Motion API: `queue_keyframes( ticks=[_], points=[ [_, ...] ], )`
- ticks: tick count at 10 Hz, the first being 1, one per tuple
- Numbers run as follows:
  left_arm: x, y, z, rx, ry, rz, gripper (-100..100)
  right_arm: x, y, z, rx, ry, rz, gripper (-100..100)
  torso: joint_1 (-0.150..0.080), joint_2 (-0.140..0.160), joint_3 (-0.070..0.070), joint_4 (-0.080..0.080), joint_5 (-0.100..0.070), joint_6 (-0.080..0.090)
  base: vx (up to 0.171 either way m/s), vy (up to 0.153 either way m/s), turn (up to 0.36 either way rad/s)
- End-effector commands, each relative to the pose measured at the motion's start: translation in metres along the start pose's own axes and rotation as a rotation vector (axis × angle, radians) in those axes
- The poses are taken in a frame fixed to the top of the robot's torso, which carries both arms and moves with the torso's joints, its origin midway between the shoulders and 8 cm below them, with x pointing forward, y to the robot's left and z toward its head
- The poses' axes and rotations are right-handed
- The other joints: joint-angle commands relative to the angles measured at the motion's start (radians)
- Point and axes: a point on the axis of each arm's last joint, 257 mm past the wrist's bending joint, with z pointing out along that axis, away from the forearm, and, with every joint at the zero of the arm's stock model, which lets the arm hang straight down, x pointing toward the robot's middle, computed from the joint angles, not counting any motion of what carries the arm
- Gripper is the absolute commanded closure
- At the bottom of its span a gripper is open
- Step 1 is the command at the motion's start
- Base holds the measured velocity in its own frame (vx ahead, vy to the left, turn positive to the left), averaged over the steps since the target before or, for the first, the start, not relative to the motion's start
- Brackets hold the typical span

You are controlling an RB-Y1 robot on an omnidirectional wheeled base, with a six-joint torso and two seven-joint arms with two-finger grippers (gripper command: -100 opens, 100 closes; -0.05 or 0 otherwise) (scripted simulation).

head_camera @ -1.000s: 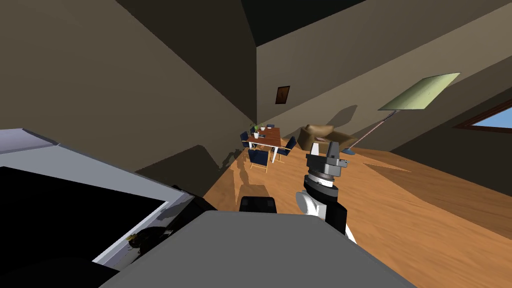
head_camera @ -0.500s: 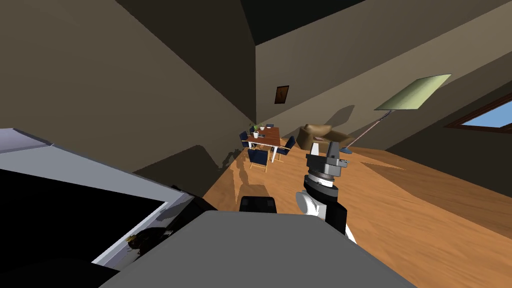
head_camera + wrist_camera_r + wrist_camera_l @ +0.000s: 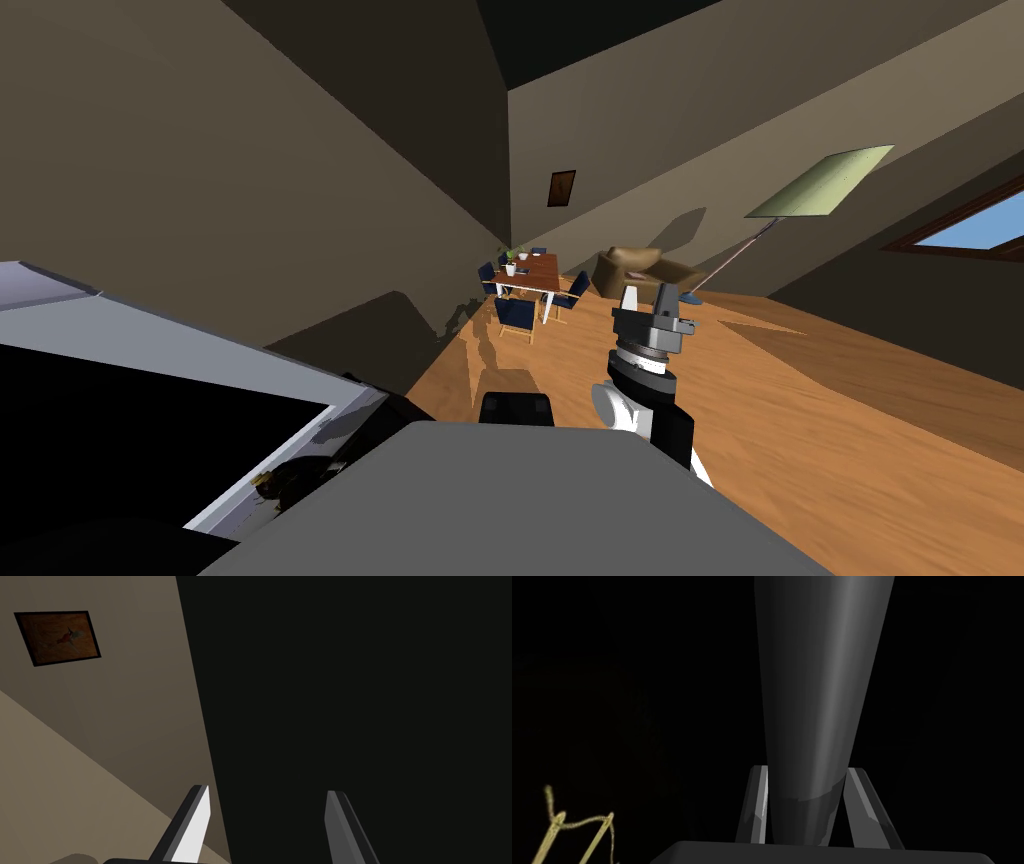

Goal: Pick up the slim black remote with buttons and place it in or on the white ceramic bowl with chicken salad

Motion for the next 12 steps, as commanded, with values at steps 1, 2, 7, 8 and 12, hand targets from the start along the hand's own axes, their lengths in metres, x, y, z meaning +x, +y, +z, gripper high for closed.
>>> queue_keyframes(
  ticks=[1, 2, 7, 8, 12],
  points=[
    [0.0, 0.0, 0.0, 0.0, 0.0, 0.0, 100, 0.0, 0.0, 0.0, 0.0, 0.0, 0.0, 0, 0.0, 0.0, 0.0, 0.0, 0.0, 0.0, 0.0, 0.0, 0.0],
    [0.0, 0.0, 0.0, 0.0, 0.0, 0.0, 100, 0.0, 0.0, 0.0, 0.0, 0.0, 0.0, 0, 0.0, 0.0, 0.0, 0.0, 0.0, 0.0, 0.0, 0.0, 0.0],
    [-0.008, 0.009, -0.011, 0.005, 0.0, 0.004, 100, 0.0, 0.0, 0.0, 0.0, 0.0, 0.0, 0, -0.001, -0.001, -0.001, 0.0, -0.001, -0.001, 0.008, -0.001, 0.034],
    [-0.012, 0.015, -0.016, 0.004, 0.0, 0.006, 100, 0.0, 0.0, 0.0, 0.0, 0.0, 0.0, 0, -0.001, -0.001, -0.001, -0.001, -0.001, -0.001, 0.014, -0.003, 0.046],
    [-0.043, 0.031, -0.029, -0.014, -0.036, 0.004, 100, 0.0, 0.0, 0.0, 0.0, 0.0, 0.0, 0, -0.004, -0.002, -0.001, -0.001, -0.002, 0.0, 0.009, -0.042, -0.012]
  ],
)
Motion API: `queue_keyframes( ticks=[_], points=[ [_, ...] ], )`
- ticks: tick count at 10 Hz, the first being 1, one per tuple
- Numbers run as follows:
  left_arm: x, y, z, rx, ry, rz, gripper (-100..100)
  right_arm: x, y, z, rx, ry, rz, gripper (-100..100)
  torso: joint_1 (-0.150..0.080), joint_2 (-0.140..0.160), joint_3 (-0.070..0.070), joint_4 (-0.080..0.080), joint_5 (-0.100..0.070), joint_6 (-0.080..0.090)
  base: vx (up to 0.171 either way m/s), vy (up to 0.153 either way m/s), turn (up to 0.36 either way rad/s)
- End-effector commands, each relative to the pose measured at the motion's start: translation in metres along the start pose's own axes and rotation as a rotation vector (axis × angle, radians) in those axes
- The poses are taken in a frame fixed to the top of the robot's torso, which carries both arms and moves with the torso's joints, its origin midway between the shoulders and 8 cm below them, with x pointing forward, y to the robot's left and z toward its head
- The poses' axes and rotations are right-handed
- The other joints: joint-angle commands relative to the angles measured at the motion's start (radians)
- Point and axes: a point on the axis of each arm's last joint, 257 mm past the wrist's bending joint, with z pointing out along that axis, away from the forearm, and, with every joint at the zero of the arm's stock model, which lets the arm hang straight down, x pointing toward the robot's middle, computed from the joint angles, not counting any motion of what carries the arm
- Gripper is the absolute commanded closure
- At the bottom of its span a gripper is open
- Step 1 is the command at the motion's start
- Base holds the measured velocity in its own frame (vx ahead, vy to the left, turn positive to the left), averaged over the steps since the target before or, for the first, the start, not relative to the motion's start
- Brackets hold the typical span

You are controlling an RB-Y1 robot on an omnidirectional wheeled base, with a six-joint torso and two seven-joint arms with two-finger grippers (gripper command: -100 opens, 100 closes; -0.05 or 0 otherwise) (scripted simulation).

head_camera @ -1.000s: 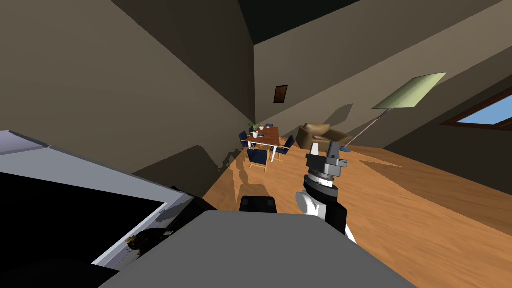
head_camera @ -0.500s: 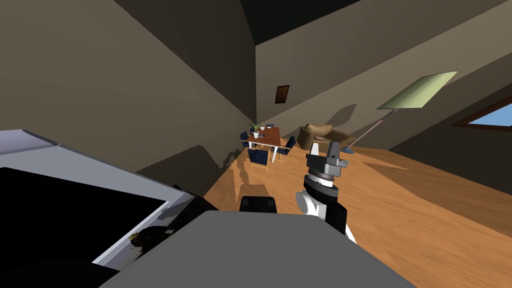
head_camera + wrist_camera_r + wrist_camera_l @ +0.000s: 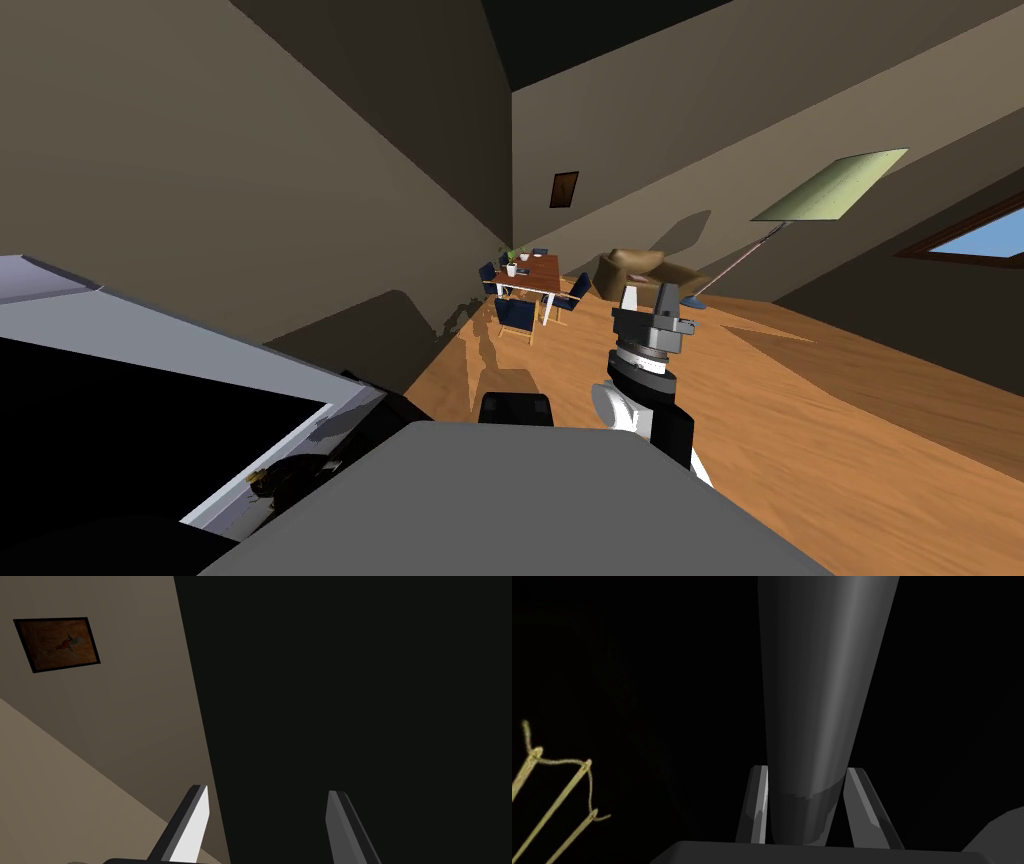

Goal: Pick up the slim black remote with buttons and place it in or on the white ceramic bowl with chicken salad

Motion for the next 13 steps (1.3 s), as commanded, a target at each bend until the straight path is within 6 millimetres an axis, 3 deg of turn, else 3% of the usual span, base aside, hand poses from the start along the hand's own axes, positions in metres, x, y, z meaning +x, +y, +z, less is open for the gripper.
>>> queue_keyframes(
  ticks=[1, 3, 6, 8, 10, 11, 13],
  points=[
    [-0.018, 0.009, -0.008, -0.003, -0.02, -0.002, 100, 0.0, 0.0, 0.0, 0.0, 0.0, 0.0, 0, 0.0, 0.0, 0.0, 0.0, 0.0, 0.0, -0.004, -0.087, -0.009],
    [-0.049, 0.013, -0.021, 0.008, -0.052, -0.003, 100, 0.0, 0.0, 0.0, 0.0, 0.0, 0.0, 0, 0.001, 0.001, 0.001, 0.0, 0.0, 0.0, -0.021, -0.058, -0.007],
    [-0.06, 0.013, -0.025, 0.014, -0.063, -0.003, 100, 0.0, 0.0, 0.0, 0.0, 0.0, 0.0, 0, 0.005, 0.001, 0.001, 0.001, 0.002, 0.001, -0.009, -0.008, -0.002],
    [-0.093, 0.01, -0.039, 0.035, -0.093, 0.0, 100, 0.0, 0.0, 0.0, 0.0, 0.0, 0.0, 0, 0.005, 0.002, 0.002, 0.001, 0.001, 0.001, -0.021, -0.017, -0.004],
    [-0.093, 0.01, -0.039, 0.035, -0.093, 0.0, 100, 0.0, 0.0, 0.0, 0.0, 0.0, 0.0, 0, 0.005, 0.003, 0.002, 0.002, 0.002, 0.0, -0.016, -0.008, -0.006],
    [-0.112, 0.008, -0.048, 0.049, -0.109, 0.003, 100, 0.0, 0.0, 0.0, 0.0, 0.0, 0.0, 0, 0.005, 0.002, 0.002, 0.001, 0.002, 0.0, -0.026, -0.014, -0.002],
    [-0.112, 0.008, -0.048, 0.049, -0.109, 0.003, 100, 0.0, 0.0, 0.0, 0.0, 0.0, 0.0, 0, 0.005, 0.003, 0.002, 0.002, 0.002, 0.001, -0.02, -0.003, -0.006]
  ],
)
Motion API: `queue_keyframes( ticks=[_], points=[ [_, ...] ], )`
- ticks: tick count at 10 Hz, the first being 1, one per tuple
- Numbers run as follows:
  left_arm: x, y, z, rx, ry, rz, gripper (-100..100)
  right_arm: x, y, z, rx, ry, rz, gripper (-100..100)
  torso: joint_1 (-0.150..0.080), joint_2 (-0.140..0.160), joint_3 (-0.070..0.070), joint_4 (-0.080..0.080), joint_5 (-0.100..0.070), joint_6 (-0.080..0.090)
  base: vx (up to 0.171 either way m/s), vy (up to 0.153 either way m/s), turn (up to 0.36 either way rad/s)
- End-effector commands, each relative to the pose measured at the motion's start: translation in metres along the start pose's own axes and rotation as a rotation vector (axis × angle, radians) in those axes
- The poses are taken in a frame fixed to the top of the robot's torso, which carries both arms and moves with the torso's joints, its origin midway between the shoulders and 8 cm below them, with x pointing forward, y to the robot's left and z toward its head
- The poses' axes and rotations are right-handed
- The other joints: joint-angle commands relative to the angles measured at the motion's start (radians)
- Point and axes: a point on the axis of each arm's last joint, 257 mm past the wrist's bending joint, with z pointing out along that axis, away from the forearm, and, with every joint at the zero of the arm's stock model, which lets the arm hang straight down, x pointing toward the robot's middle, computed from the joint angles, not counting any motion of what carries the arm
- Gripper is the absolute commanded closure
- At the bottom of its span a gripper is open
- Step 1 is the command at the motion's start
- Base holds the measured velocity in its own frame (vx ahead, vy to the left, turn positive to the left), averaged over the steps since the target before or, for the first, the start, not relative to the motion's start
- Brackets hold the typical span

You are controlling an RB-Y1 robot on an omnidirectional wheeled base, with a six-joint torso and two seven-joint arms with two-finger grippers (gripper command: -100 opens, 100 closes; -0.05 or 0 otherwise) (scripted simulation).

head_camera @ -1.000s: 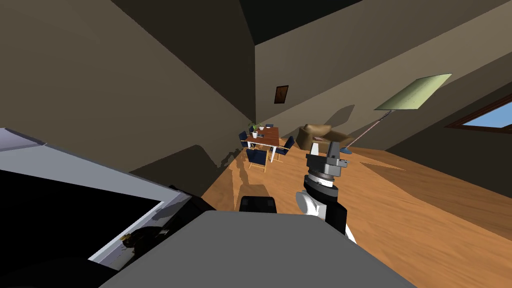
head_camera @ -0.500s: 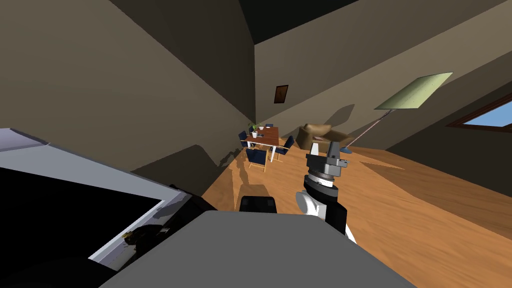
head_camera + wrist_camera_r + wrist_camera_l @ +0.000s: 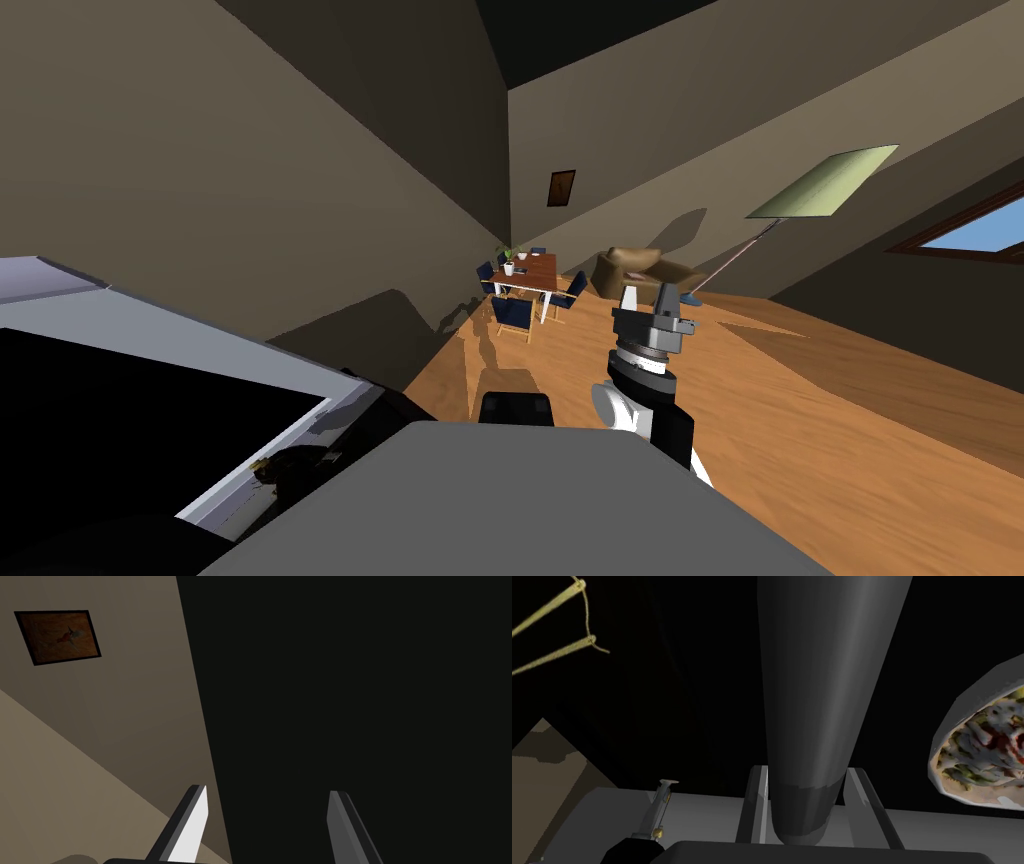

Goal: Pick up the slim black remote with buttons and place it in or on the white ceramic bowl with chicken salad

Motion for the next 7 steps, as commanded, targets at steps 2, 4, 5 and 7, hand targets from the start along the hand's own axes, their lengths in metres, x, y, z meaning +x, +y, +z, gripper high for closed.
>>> queue_keyframes(
  ticks=[2, 4, 5, 7],
  points=[
    [-0.032, -0.007, -0.013, 0.025, -0.019, 0.002, 100, 0.0, 0.0, 0.0, 0.0, 0.0, 0.0, 0, -0.001, 0.001, 0.0, 0.0, -0.001, 0.001, -0.046, -0.011, -0.031],
    [-0.046, -0.01, -0.02, 0.037, -0.019, 0.0, 100, 0.0, 0.0, 0.0, 0.0, 0.0, 0.0, 0, 0.0, 0.003, 0.002, 0.001, -0.001, 0.001, -0.082, 0.011, -0.048],
    [-0.05, -0.01, -0.023, 0.039, -0.012, -0.007, 100, 0.0, 0.0, 0.0, 0.0, 0.0, 0.0, 0, 0.001, 0.004, 0.002, 0.001, -0.001, 0.001, -0.127, 0.03, -0.09],
    [-0.049, -0.005, -0.027, 0.032, 0.004, -0.024, 100, 0.0, 0.0, 0.0, 0.0, 0.0, 0.0, 0, 0.003, 0.009, 0.005, 0.001, 0.0, 0.0, -0.15, 0.053, -0.101]
  ],
)
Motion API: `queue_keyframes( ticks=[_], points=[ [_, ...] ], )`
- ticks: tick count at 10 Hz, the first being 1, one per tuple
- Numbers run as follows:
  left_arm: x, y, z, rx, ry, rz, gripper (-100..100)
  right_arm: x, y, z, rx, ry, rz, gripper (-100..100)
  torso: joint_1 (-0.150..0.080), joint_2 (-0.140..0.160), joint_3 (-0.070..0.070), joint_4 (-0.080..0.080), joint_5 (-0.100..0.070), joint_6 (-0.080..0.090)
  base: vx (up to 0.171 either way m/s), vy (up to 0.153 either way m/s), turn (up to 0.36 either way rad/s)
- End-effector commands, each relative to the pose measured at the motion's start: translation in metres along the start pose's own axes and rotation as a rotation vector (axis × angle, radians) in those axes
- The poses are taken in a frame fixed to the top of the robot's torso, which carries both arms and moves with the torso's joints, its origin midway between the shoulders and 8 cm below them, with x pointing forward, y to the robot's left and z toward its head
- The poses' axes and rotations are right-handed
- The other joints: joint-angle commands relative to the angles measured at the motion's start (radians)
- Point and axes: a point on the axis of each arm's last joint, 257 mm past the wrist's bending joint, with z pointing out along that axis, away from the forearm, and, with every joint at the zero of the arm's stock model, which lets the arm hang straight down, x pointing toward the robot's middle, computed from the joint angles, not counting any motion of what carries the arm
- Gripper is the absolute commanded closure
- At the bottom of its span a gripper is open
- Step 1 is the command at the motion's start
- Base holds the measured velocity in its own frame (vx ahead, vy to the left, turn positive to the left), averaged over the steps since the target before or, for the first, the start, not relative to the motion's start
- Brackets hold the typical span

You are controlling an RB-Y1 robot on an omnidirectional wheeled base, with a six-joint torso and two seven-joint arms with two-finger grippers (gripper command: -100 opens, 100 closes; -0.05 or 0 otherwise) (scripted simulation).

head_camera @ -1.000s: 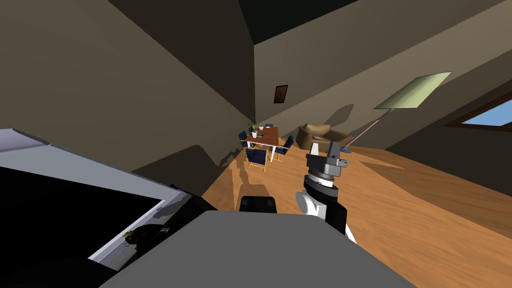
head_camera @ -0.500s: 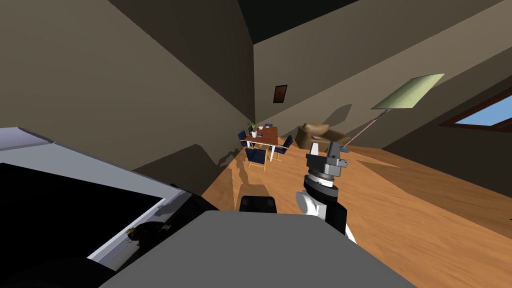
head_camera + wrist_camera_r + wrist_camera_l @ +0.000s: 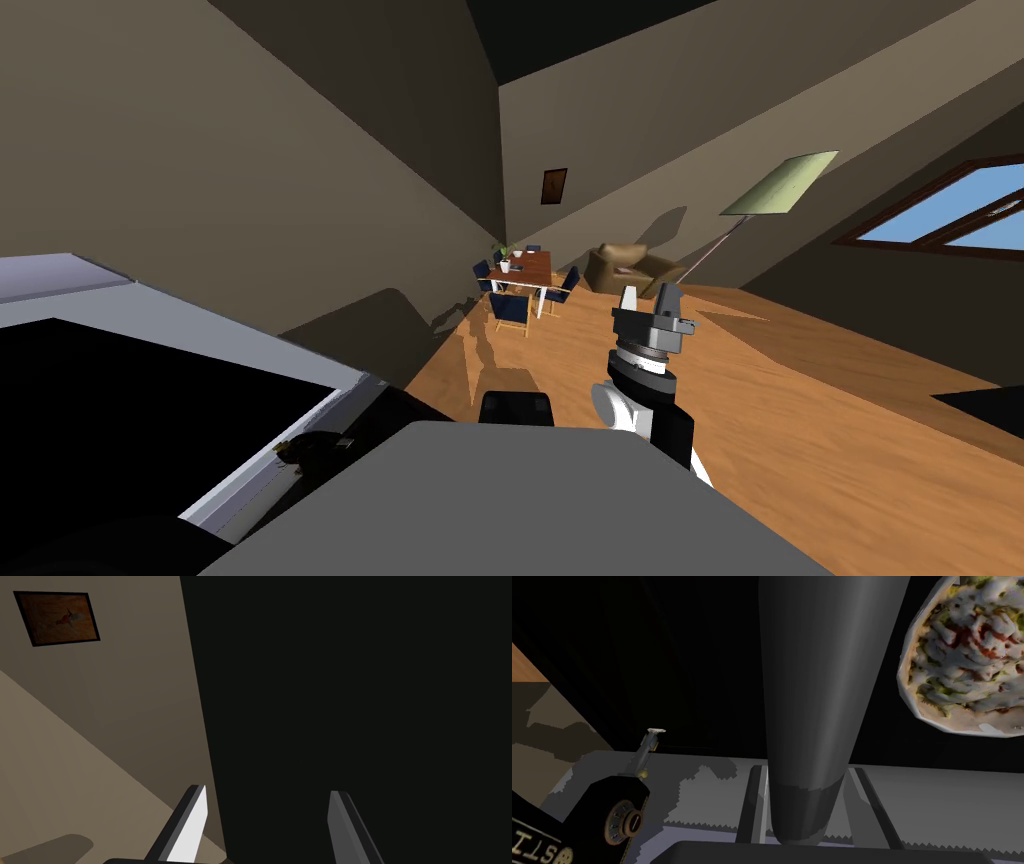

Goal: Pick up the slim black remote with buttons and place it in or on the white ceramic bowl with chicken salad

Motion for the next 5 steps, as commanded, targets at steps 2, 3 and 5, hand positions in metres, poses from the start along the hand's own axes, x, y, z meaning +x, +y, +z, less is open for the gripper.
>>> queue_keyframes(
  ticks=[2, 3, 5],
  points=[
    [0.008, 0.011, -0.005, -0.021, 0.028, -0.031, 100, 0.0, 0.0, 0.0, 0.0, 0.0, 0.0, 0, 0.0, -0.001, -0.001, 0.0, 0.0, 0.0, -0.115, 0.038, -0.098],
    [0.012, 0.015, -0.005, -0.029, 0.037, -0.041, 100, 0.0, 0.0, 0.0, 0.0, 0.0, 0.0, 0, -0.001, -0.001, -0.001, -0.001, 0.0, -0.001, -0.108, 0.029, -0.077],
    [0.024, 0.028, -0.008, -0.055, 0.064, -0.07, 100, 0.0, 0.0, 0.0, 0.0, 0.0, 0.0, 0, 0.0, 0.0, -0.001, -0.001, 0.0, -0.001, -0.149, 0.053, -0.118]
  ],
)
